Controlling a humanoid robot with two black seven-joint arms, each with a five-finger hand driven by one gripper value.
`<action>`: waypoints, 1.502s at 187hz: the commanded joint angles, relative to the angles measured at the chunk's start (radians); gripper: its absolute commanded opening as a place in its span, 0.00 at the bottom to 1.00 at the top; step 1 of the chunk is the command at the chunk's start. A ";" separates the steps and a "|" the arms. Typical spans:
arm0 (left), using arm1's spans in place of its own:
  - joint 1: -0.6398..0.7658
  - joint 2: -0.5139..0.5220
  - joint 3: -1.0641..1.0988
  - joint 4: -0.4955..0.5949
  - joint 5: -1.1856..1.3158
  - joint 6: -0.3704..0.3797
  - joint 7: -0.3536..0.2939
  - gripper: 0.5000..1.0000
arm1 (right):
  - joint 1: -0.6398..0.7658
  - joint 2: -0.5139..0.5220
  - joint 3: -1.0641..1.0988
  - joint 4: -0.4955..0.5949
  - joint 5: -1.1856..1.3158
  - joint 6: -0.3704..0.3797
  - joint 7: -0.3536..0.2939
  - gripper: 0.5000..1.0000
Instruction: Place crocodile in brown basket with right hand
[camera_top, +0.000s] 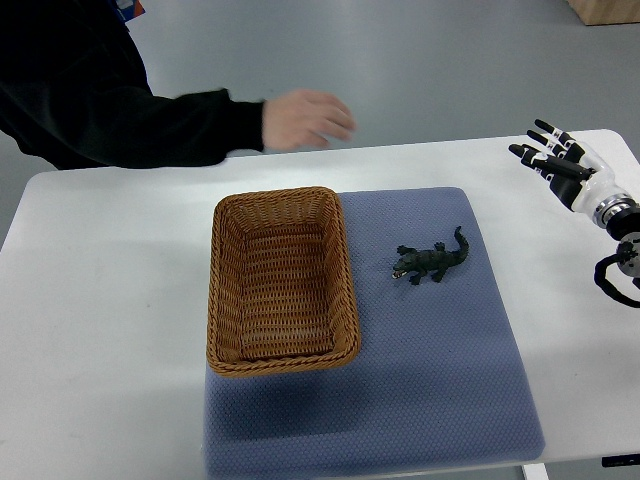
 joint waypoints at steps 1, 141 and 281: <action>0.000 0.000 0.000 0.000 0.001 0.000 0.000 1.00 | 0.002 0.000 0.000 0.000 0.000 0.001 0.000 0.85; 0.000 0.000 -0.001 0.000 0.001 -0.003 0.000 1.00 | 0.015 -0.016 -0.006 0.002 -0.072 0.053 0.000 0.85; 0.003 0.000 0.000 0.003 0.001 0.000 0.000 1.00 | 0.097 -0.072 -0.006 0.112 -0.555 0.222 0.071 0.85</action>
